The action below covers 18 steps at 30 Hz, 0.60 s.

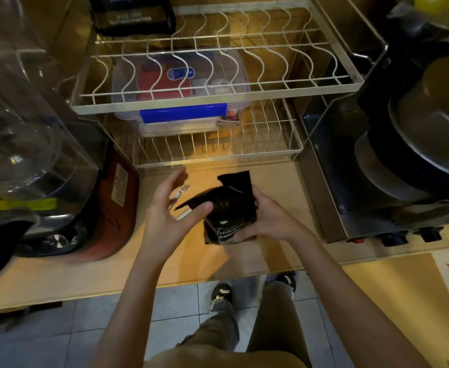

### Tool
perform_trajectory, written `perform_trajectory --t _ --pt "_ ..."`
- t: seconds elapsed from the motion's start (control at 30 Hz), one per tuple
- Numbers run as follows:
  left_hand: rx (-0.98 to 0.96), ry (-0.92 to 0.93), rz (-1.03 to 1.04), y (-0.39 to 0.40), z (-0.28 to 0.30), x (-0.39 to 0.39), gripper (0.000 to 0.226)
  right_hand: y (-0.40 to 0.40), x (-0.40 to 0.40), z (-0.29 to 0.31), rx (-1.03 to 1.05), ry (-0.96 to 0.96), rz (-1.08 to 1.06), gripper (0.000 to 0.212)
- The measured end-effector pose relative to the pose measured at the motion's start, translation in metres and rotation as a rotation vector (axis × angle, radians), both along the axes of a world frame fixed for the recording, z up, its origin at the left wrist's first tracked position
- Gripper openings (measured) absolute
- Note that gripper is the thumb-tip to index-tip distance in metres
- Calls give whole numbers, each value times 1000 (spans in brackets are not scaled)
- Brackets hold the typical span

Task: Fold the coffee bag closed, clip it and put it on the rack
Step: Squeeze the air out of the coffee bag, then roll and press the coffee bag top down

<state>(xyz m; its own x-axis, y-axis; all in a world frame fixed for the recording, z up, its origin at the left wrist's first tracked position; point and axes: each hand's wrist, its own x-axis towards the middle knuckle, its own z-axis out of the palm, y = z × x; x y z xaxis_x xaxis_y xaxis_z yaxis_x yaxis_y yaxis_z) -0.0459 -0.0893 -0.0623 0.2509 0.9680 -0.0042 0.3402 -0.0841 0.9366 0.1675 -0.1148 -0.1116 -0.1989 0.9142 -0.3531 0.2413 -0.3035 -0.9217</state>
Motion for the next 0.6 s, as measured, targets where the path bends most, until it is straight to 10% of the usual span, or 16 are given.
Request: perform_trajectory --t 0.2,0.6 --pt "-387 100 -142 -24 -69 -15 96 -2 0 -4 49 -88 -40 86" --pt "-302 12 -257 -13 -95 19 93 2 20 11 -6 -47 -60 55"
